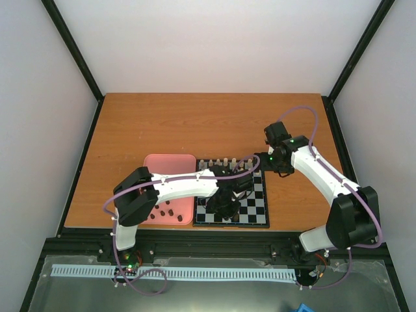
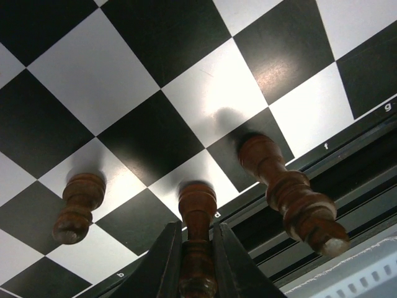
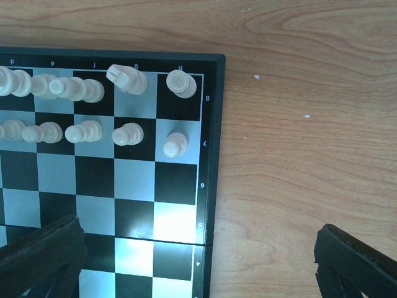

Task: Set up the chess pieces on the board
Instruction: Place the chess piece on the chessboard.

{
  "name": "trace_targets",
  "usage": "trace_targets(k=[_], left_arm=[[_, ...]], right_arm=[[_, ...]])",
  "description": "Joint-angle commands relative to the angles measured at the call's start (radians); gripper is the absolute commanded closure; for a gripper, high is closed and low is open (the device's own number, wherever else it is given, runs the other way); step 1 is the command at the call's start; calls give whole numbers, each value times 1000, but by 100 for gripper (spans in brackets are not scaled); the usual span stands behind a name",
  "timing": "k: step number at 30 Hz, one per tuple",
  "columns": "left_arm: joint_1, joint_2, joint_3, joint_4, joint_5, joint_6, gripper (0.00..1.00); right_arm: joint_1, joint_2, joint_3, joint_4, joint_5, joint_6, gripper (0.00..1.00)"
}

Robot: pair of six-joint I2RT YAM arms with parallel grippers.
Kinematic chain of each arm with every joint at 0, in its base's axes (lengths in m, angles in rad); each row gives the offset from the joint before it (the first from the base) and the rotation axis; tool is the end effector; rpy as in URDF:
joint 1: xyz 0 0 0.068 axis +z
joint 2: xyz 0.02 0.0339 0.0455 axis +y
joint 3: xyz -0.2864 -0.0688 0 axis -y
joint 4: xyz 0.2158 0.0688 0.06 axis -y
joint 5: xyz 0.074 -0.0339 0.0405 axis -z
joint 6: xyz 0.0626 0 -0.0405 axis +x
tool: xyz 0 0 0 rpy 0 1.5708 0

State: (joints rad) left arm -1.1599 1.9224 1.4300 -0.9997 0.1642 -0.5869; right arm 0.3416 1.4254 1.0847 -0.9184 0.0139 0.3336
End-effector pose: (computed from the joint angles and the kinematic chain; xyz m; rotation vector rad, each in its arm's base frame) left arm 0.1296 -0.3230 0.1979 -0.8730 -2.9284 0.2537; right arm 0.2300 0.0809 0.2513 -0.0083 2.8401 0.1292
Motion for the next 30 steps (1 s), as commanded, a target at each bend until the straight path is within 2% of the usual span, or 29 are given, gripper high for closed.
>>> trace_targets(k=[1,15,21,26,30], left_arm=[[-20,29,24,19,-1,13,96],[-20,-5,26,12,-18,15,70],[-22,-48,23,9,-35,16,63],[-21,-94,42,-37,-61,20,59],[-22,-144,84,-90,-90,28,49]], right_arm=[[-9,-29,-8,12,-4,-8,0],[-9,-41,-14,16,-24,-14,0],[-9,-56,-12,13,-30,-10,0],[-10,-66,-4,9,-41,-8,0],[-10,-67,5,7,-47,-9,0]])
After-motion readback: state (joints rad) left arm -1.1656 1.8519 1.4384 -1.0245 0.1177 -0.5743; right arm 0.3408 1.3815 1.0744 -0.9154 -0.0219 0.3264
